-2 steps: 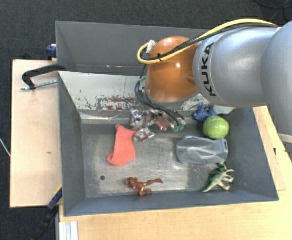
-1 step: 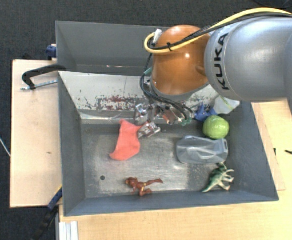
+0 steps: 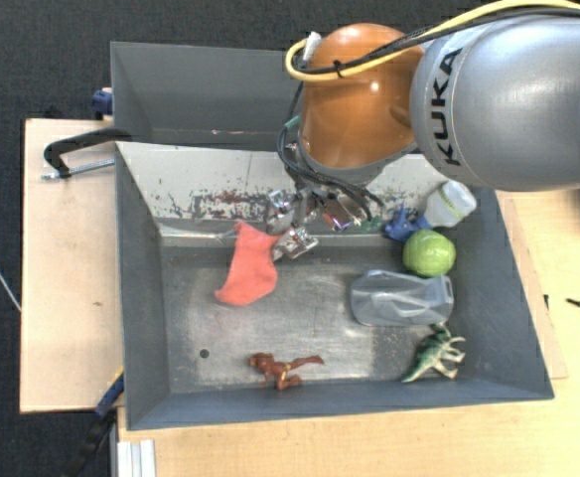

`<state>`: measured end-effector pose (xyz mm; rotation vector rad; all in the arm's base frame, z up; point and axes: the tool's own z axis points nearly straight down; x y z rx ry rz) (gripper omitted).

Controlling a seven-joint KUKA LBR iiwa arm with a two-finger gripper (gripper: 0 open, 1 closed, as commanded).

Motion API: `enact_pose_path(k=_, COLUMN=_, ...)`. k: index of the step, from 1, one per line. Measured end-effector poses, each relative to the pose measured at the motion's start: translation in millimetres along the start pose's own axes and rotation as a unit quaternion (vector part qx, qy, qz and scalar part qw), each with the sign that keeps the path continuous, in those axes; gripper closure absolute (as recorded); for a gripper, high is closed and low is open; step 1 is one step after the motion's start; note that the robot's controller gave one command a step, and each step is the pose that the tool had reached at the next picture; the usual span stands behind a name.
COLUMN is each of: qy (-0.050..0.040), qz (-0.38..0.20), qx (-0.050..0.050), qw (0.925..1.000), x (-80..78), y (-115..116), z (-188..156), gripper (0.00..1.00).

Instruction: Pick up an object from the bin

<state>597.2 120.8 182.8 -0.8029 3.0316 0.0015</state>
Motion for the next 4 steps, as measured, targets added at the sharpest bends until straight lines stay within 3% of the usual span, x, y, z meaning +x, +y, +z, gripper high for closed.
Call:
enact_pose_path(k=1, qy=-0.0029, qz=-0.004, qx=0.001, qw=1.0000, x=21.1, y=20, z=33, gripper=1.00)
enact_pose_path(k=2, qy=-0.0010, qz=0.019, qx=-0.002, qw=0.9998, x=12.4, y=4, z=107, gripper=1.00)
enact_pose_path(k=3, qy=-0.0011, qz=0.019, qx=-0.002, qw=0.9998, x=12.4, y=4, z=107, gripper=1.00)
enact_pose_path(k=4, qy=-0.0017, qz=0.006, qx=0.000, qw=1.0000, x=14.3, y=5, z=-40, gripper=1.00)
